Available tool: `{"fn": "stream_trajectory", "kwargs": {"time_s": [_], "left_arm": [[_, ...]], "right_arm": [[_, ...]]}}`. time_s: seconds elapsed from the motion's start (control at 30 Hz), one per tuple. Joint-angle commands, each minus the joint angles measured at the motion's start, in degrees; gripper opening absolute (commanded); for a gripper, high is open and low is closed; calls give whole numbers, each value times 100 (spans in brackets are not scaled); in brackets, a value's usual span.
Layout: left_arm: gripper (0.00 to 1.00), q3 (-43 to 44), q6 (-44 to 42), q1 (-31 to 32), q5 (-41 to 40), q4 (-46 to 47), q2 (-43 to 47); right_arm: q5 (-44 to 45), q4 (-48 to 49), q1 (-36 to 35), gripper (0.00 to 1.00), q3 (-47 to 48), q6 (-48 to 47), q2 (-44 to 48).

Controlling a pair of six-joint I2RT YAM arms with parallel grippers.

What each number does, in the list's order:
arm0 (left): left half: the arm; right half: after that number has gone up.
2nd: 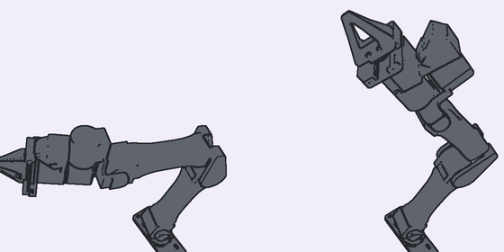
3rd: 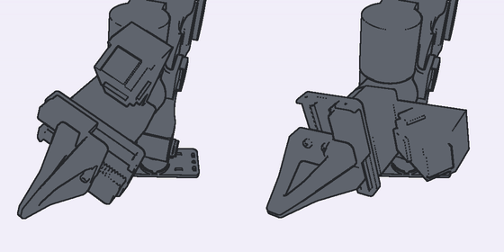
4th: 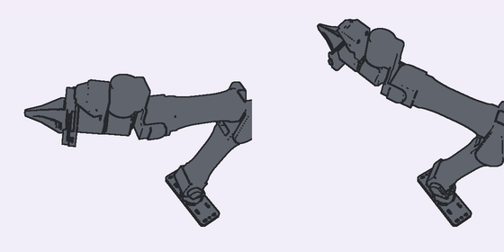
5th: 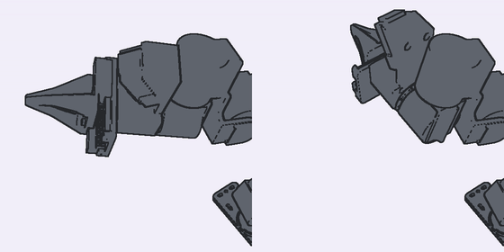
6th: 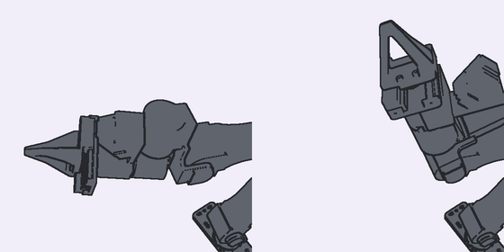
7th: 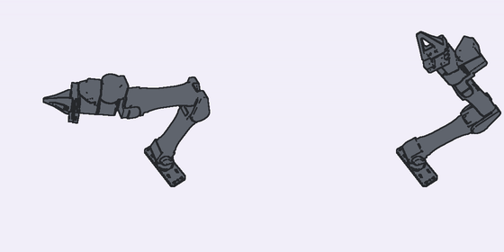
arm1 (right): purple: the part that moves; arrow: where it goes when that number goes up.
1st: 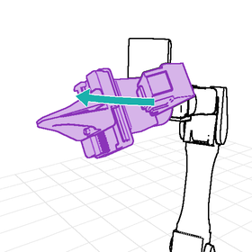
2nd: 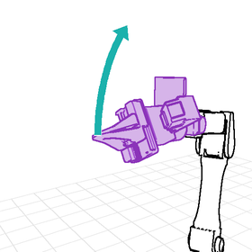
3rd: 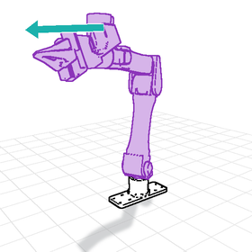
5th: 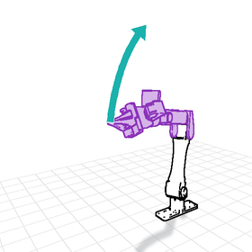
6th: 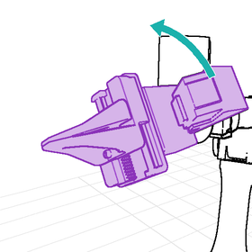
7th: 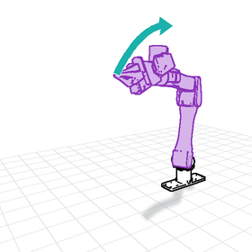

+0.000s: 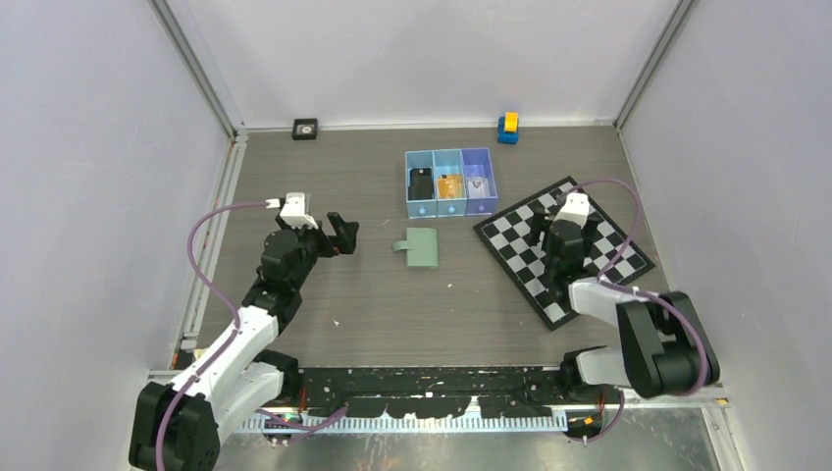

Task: Take the credit cards out of the card holder
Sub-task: Reset both arms

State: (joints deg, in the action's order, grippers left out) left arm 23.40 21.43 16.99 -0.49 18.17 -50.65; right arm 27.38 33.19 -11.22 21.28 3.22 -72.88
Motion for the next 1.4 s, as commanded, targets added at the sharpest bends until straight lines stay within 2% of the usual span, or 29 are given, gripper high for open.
{"fn": "stream_trajectory", "kwargs": {"time_s": [0.0, 0.07, 0.17, 0.23, 0.3, 0.37, 0.43, 0.63, 0.77, 0.83, 0.93, 1.03, 1.1, 1.13, 1.2, 1.33, 1.37], "left_arm": [[100, -12, -538, 24, -220, 247, -119], [100, -64, -721, 23, -300, 493, -323], [100, -60, -951, 17, -547, 534, -536], [100, -17, -1110, 8, -741, 387, -545], [100, -111, -1205, -1, -947, 462, -430], [100, -283, -1260, -23, -1085, 645, -305], [100, -445, -1351, -49, -1239, 861, -283], [100, -271, -1714, -108, -1790, 1281, -1067], [100, -597, -2103, -194, -2132, 2824, -1804], [100, -550, -2116, -263, -1938, 2806, -1825], [100, -578, -2117, -542, -1497, 3288, -2009], [100, -273, -2287, -634, -1503, 2682, -2077], [100, -377, -2464, -629, -1538, 2492, -2104], [100, -560, -2283, -661, -1762, 2680, -2242], [100, -955, -2242, -887, -1356, 4007, -2825], [100, -613, -2386, -1046, -1009, 4645, -4011], [100, -421, -2207, -1184, -896, 3806, -3797]], "right_arm": [[175, 1329, 65, 92, -1, -212, -585], [217, 1658, 211, 92, -82, -61, -958], [378, 2678, 291, 93, -342, 5, -1403], [115, 2423, 380, 94, -345, 117, -1294], [-268, 2668, 566, 94, -405, 198, -1436], [-210, 3218, 659, 92, -513, 237, -1791], [-317, 2482, 698, 92, -312, 357, -1582], [-152, 2565, 762, 93, -297, 446, -1648], [-228, 2519, 765, 93, -281, 444, -1629], [-227, 2606, 763, 93, -288, 416, -1668], [-231, 2595, 764, 94, -284, 429, -1658], [-226, 2594, 767, 94, -289, 429, -1664], [-227, 2587, 763, 94, -282, 433, -1659], [-229, 2587, 768, 94, -279, 433, -1659], [-224, 2585, 769, 94, -281, 433, -1659], [-233, 2587, 768, 94, -288, 433, -1660], [-232, 2589, 762, 94, -282, 430, -1660]]}}
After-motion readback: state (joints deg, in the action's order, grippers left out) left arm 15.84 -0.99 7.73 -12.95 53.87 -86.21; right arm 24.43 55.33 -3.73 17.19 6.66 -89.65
